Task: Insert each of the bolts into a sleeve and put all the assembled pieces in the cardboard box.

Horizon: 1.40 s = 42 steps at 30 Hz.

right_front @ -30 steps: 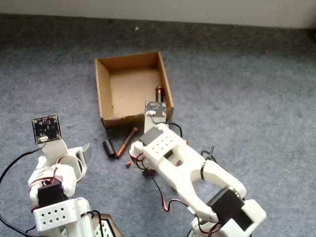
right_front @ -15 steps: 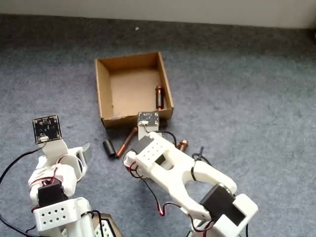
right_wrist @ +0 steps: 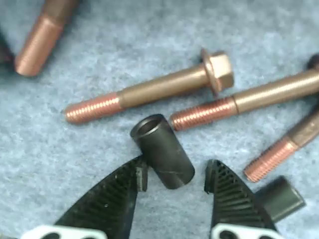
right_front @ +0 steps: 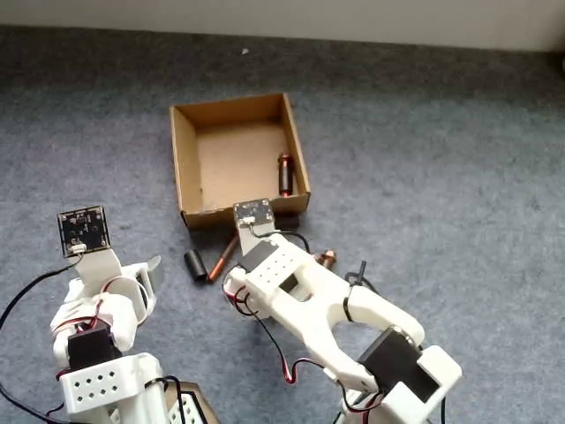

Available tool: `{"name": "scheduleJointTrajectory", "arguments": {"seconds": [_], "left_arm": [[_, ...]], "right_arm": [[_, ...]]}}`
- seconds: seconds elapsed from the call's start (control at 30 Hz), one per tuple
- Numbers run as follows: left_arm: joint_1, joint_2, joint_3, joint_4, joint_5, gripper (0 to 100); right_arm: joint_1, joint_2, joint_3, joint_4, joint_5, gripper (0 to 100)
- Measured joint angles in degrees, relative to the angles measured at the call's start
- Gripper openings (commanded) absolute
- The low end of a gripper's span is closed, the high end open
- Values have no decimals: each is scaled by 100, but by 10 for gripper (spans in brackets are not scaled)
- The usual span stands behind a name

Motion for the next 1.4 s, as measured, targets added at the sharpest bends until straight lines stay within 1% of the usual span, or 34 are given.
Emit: {"name": "scheduleJointTrajectory", "arguments": {"seconds": [0.07,0.17,0.4,0.63,0.8,0.9,1.1,1.2,1.4], "left_arm": [[0,0,0,0,0,288],[0,0,0,0,0,288],[0,0,0,0,0,288],[0,0,0,0,0,288],[0,0,0,0,0,288],[0,0,0,0,0,288],[0,0,0,0,0,288],[0,0,0,0,0,288],[0,0,0,0,0,288]], "right_arm": [[0,0,0,0,519,191],[0,0,0,9,1081,191],[0,0,9,9,1758,191],[0,-44,18,18,1820,191],[18,-563,9,26,2057,191],[18,-633,9,26,2075,191],[18,-105,0,9,2075,191],[18,53,0,-167,2075,189],[79,-9,0,-193,2075,97]]}}
